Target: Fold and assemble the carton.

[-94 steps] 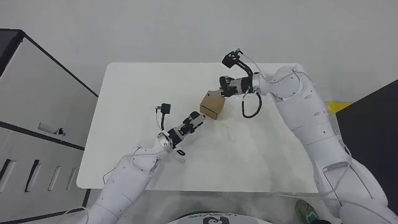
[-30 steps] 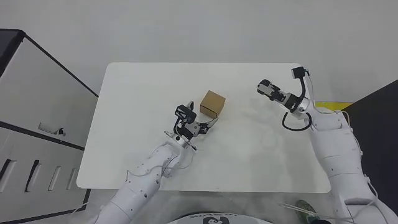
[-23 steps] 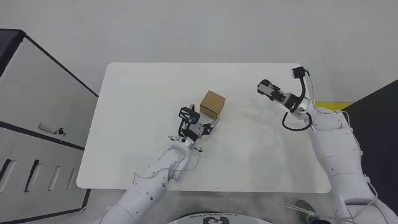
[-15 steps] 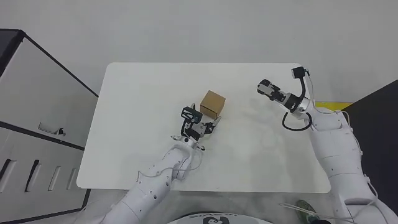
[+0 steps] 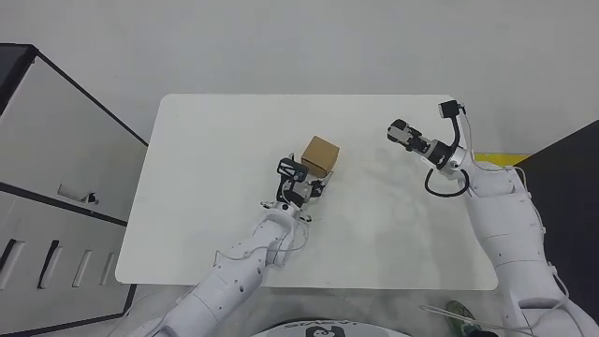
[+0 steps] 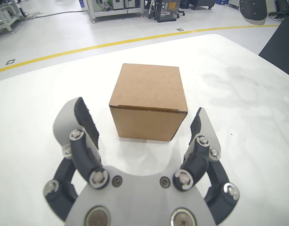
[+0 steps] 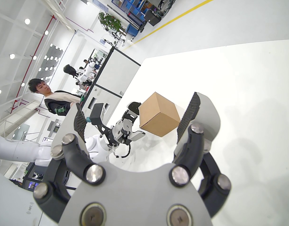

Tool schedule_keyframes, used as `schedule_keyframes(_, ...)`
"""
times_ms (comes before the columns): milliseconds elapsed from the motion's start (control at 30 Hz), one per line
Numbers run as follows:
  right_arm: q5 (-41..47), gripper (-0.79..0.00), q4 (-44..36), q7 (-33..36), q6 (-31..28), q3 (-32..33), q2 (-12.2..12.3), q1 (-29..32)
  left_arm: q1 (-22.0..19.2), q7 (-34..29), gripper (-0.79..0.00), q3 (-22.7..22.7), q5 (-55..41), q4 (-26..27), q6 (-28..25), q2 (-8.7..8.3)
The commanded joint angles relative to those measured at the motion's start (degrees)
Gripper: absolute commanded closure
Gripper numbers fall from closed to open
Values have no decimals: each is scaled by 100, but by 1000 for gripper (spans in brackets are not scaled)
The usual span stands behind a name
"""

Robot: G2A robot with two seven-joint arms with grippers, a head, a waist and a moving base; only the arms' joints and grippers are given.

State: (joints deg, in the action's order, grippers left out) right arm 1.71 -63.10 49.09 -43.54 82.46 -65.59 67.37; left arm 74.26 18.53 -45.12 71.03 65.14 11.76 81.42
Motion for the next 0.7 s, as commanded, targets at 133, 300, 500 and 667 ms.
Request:
schedule_keyframes(133, 0, -785, 0, 0, 0, 0, 0, 0, -182, 83, -785, 80, -103, -354, -204, 106)
schedule_keyframes(300, 0, -785, 0, 0, 0, 0, 0, 0, -300, 187, -785, 101, -196, -574, -270, 188)
schedule_keyframes(500, 0, -785, 0, 0, 0, 0, 0, 0, -405, 245, -785, 99, -264, -817, -390, 260)
schedule_keyframes(667, 0, -785, 0, 0, 0, 0, 0, 0, -467, 281, -785, 99, -303, -981, -463, 316)
